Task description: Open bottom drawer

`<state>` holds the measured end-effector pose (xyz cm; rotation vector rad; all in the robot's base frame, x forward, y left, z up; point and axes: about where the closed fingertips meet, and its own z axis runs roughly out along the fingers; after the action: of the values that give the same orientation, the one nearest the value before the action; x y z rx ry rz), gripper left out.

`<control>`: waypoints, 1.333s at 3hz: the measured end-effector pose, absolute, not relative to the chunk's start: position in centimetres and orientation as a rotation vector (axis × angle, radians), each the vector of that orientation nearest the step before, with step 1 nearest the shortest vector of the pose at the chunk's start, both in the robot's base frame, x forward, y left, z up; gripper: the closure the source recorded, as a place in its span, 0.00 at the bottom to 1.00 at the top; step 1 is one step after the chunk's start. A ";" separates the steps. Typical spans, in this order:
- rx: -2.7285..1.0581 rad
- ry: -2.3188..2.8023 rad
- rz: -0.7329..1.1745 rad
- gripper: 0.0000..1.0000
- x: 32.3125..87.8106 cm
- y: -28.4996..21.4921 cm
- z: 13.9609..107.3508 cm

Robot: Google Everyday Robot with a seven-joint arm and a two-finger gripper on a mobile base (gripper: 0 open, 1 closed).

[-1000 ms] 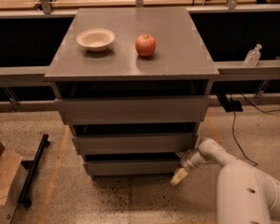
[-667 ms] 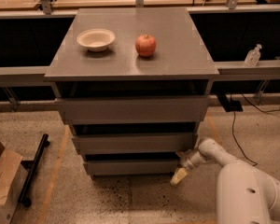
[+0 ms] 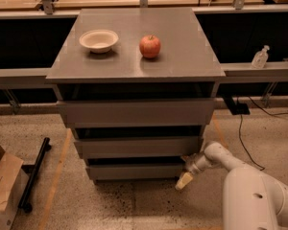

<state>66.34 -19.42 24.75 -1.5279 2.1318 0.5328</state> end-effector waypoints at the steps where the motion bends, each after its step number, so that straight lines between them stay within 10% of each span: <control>1: -1.528 2.132 0.533 0.00 66.3 -19.4 24.7; 4: -1.528 2.132 0.533 0.00 66.2 -19.4 24.7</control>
Offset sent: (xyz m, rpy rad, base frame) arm -0.0076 0.0130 -0.0576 0.0313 0.1670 -0.0530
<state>66.21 -19.44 24.70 -1.5277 2.1322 0.5333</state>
